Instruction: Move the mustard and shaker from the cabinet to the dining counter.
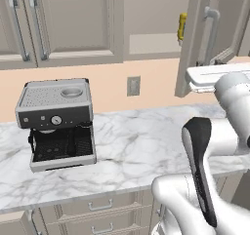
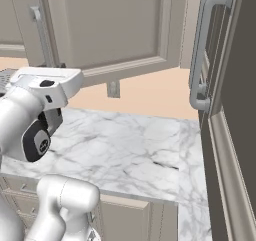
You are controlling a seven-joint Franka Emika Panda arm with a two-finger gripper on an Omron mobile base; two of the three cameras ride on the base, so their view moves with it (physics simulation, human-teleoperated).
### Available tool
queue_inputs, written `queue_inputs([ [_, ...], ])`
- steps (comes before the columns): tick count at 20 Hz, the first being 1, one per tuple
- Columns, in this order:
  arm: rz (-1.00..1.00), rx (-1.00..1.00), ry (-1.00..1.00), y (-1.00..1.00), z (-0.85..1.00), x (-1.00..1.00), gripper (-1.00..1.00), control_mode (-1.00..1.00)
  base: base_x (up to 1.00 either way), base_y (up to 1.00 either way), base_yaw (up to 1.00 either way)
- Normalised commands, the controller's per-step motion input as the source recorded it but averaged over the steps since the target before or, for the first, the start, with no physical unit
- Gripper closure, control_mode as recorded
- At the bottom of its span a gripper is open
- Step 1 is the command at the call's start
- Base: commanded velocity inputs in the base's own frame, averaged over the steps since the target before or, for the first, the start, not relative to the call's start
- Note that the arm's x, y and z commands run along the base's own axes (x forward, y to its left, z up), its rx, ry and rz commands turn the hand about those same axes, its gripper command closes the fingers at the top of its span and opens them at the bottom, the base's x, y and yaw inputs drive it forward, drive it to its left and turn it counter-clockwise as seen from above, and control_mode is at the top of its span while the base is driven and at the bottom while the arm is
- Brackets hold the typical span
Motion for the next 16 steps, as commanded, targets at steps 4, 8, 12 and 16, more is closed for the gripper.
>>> queue_inputs([
  [4,0.0,0.02,0.02,-0.6,0.36,-0.52,1.0,-1.0,0.0,0.0,0.0],
  [8,0.0,0.04,0.02,-0.6,0.24,-0.42,1.0,-1.0,0.0,0.0,0.0],
  [12,-0.01,0.04,0.05,-0.31,0.18,-0.28,-1.0,-1.0,0.0,0.0,0.0],
  [16,-0.06,0.0,0.0,0.0,0.03,-0.55,-1.0,-1.0,0.0,0.0,0.0],
])
